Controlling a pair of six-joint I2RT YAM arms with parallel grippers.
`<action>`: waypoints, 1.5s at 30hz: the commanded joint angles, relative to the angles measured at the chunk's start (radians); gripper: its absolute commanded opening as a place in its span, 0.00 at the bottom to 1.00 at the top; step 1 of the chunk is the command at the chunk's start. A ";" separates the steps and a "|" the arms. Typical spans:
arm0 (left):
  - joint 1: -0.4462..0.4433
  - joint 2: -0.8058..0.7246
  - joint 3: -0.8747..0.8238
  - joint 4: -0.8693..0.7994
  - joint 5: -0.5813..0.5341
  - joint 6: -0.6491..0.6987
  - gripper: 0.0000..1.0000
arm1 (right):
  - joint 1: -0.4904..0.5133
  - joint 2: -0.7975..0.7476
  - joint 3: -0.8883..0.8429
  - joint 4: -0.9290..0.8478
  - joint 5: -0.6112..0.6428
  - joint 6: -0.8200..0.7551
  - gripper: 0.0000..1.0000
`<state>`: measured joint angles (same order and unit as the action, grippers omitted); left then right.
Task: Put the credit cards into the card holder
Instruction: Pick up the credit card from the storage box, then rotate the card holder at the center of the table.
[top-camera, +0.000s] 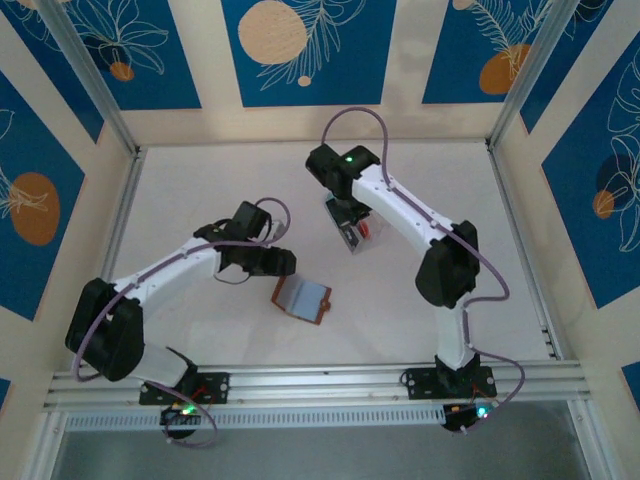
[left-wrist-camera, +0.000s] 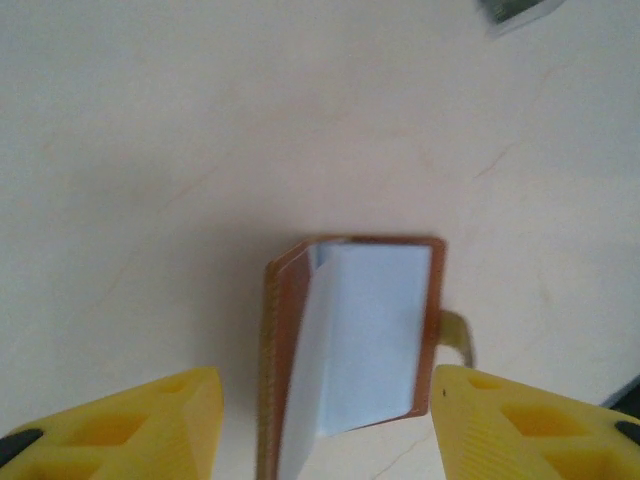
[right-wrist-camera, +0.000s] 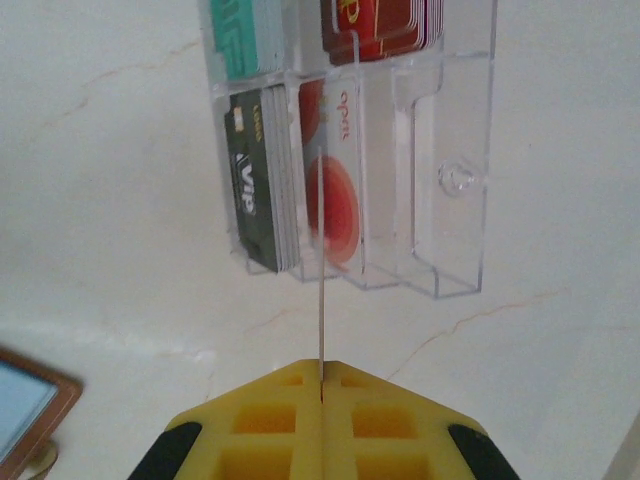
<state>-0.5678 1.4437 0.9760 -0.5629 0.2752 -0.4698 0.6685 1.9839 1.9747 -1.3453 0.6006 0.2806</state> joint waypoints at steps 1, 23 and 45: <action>-0.007 0.031 -0.028 -0.045 -0.012 0.043 0.54 | 0.006 -0.116 -0.081 0.078 -0.108 0.027 0.00; -0.007 0.073 -0.206 0.186 0.122 -0.123 0.04 | -0.030 -0.412 -0.485 0.432 -0.568 0.137 0.00; -0.038 -0.009 -0.361 0.422 0.052 -0.331 0.00 | 0.067 -0.467 -1.006 1.115 -0.827 0.480 0.00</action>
<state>-0.5953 1.4353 0.6350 -0.1524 0.3611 -0.7845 0.7269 1.4979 1.0080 -0.2989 -0.2142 0.7273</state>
